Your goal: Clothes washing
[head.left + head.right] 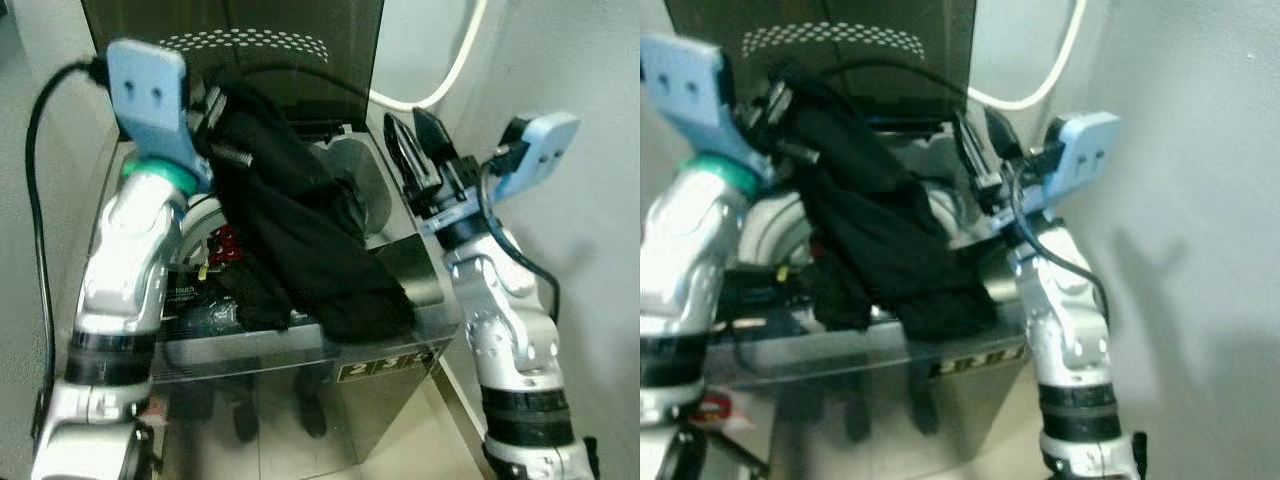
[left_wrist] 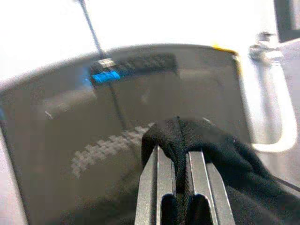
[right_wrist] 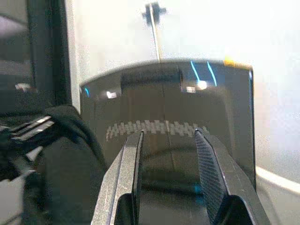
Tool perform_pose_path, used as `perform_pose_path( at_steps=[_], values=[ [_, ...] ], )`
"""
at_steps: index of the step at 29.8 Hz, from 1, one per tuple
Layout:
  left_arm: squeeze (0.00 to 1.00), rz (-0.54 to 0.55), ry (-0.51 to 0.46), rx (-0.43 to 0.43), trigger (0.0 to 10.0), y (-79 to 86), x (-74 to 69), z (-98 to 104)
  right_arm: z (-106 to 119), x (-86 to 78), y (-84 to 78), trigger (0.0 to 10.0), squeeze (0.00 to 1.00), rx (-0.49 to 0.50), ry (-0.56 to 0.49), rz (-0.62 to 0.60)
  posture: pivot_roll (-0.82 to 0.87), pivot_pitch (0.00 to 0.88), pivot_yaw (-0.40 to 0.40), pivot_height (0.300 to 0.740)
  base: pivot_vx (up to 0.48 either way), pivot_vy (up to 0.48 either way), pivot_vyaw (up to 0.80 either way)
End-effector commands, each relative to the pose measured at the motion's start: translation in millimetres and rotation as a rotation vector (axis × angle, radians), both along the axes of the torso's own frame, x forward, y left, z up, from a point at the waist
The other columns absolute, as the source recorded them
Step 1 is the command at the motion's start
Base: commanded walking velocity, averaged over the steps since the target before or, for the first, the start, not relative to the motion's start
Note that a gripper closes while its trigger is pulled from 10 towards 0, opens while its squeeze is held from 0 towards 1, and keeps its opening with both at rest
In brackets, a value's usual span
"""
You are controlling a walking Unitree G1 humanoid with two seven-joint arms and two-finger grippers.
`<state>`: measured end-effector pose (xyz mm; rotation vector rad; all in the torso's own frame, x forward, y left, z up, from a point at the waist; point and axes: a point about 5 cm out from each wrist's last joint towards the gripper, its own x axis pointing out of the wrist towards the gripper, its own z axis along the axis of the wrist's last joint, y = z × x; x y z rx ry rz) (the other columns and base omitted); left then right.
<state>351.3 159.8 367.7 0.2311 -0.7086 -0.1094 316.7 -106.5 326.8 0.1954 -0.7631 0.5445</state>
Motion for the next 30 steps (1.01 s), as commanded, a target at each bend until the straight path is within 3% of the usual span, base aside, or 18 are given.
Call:
perform_pose_path(
  at_steps=[1, 3, 4, 7, 9, 10, 11, 13, 14, 16, 24, 25, 26, 27, 30],
  values=[
    [0.0, 0.082, -0.06, 0.036, 10.0, 6.8, 5.8, 10, 5, -0.1, 3.0, 10.0, 0.0, 0.003, -0.027, -0.001, -0.02, 0.092, 0.02, 0.74, 0.0, 0.0, 0.0],
    [0.0, 0.264, -0.128, 0.135, 10.0, 19.2, 14.0, 26, 10, -0.7, 1.4, 10.0, 0.0, 0.024, -0.042, -0.014, -0.02, 0.107, 0.022, 0.74, 0.0, 0.0, 0.0],
    [0.0, 0.264, -0.128, 0.135, 10.0, 19.2, 14.0, 26, 10, -0.7, 1.4, 10.0, 0.0, 0.024, -0.042, -0.014, -0.02, 0.107, 0.022, 0.74, 0.0, 0.0, 0.0],
    [0.0, 0.339, -0.004, 0.256, 10.0, 26.9, 32.1, 16, 7, -2.4, -3.1, 10.0, 0.0, 0.036, -0.034, -0.036, -0.03, 0.11, 0.029, 0.74, 0.0, 0.0, 0.0],
    [0.0, 0.169, 0.201, 0.281, 10.0, 15.6, 42.5, -14, 2, -3.4, -5.7, 10.0, 0.0, 0.035, -0.019, -0.048, -0.03, 0.11, 0.034, 0.74, 0.0, 0.0, 0.0],
    [0.0, 0.01, 0.313, 0.26, 10.0, 3.9, 42.0, -35, -2, -4.1, -7.4, 10.0, 0.0, 0.035, -0.009, -0.056, -0.04, 0.111, 0.036, 0.74, 0.0, 0.0, 0.0],
    [0.0, 0.01, 0.313, 0.26, 10.0, 3.9, 42.0, -35, -2, -4.1, -7.4, 10.0, 0.0, 0.035, -0.009, -0.056, -0.04, 0.111, 0.036, 0.74, 0.0, 0.0, 0.0],
    [0.0, -0.173, 0.395, 0.248, 10.0, -10.3, 36.1, -57, -7, -4.7, -9.5, 10.0, 0.0, 0.035, 0.003, -0.067, -0.04, 0.108, 0.036, 0.74, 0.0, 0.0, 0.0],
    [1.0, -0.248, 0.403, 0.235, 10.0, -14.2, 29.8, -61, -9, -4.7, -10.9, 10.0, 0.0, 0.034, 0.01, -0.073, -0.03, 0.106, 0.036, 0.74, 0.0, 0.0, 0.0],
    [1.0, -0.307, 0.392, 0.222, 10.0, -15.3, 23.3, -62, -13, -3.9, -12.7, 10.0, 0.0, 0.033, 0.019, -0.08, -0.03, 0.103, 0.035, 0.74, 0.0, 0.0, 0.0],
    [1.0, -0.362, 0.27, 0.176, 10.0, -13.5, 5.7, -41, -15, -0.8, -8.1, 10.0, 0.0, 0.033, 0.03, -0.06, 0.0, 0.088, 0.024, 0.74, 0.0, 0.0, 0.0],
    [0.53, -0.393, 0.264, 0.164, 10.0, -15.2, 0.2, -38, -15, -0.4, -6.9, 10.0, 0.0, 0.033, 0.03, -0.056, 0.0, 0.087, 0.021, 0.74, 0.0, 0.0, 0.0],
    [0.53, -0.415, 0.262, 0.156, 10.0, -16.3, -3.6, -37, -15, -0.3, -6.2, 10.0, 0.0, 0.033, 0.03, -0.054, 0.0, 0.087, 0.021, 0.74, 0.0, 0.0, 0.0],
    [0.0, -0.453, 0.259, 0.156, 10.0, -17.8, -11.4, -36, -15, -0.2, -5.5, 10.0, 0.0, 0.032, 0.031, -0.052, 0.0, 0.085, 0.021, 0.74, 0.0, 0.0, 0.0],
    [0.0, -0.488, 0.235, 0.188, 10.0, -23.0, -22.4, -39, -16, -0.1, -5.6, 10.0, 0.0, 0.03, 0.033, -0.051, 0.0, 0.085, 0.02, 0.74, 0.0, 0.0, 0.0]
  ],
)
